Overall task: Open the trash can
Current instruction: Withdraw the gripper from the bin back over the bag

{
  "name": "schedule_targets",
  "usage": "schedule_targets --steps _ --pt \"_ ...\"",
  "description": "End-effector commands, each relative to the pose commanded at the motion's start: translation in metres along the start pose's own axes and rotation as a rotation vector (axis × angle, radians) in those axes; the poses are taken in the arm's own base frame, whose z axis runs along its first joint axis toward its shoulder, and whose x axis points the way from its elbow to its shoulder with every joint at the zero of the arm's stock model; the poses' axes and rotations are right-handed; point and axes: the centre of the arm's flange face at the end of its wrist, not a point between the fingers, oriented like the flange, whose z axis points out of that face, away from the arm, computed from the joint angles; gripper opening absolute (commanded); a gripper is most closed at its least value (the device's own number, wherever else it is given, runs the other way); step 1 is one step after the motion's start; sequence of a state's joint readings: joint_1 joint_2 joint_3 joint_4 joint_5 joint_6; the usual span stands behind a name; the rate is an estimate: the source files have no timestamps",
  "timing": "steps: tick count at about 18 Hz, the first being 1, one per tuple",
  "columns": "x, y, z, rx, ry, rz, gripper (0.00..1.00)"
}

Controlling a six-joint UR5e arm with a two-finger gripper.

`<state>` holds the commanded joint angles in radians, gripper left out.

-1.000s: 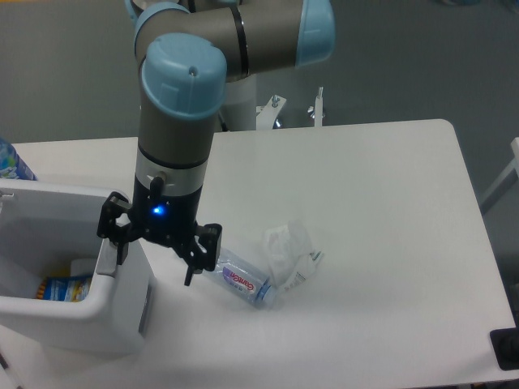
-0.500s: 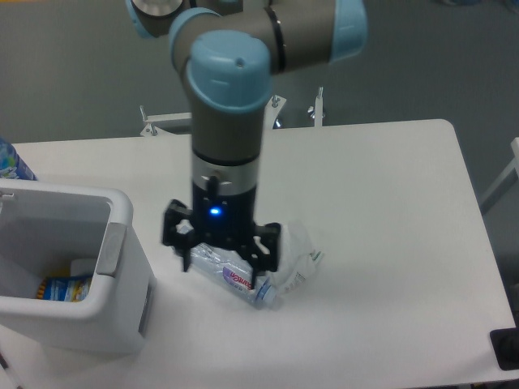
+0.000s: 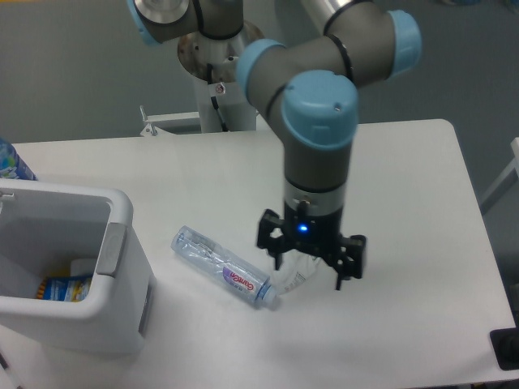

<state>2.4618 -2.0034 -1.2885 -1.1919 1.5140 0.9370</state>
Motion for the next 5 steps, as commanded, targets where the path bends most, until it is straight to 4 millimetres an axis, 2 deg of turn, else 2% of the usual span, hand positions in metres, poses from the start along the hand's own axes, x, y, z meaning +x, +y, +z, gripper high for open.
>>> schedule_targets --steps 1,3,5 --pt "-0.006 0.008 0.002 -0.007 0.005 0.009 1.0" --pt "-0.005 0.011 0.008 -0.016 0.016 0.057 1.0" --pt "0.0 0.015 0.022 -0.035 0.025 0.066 1.0"
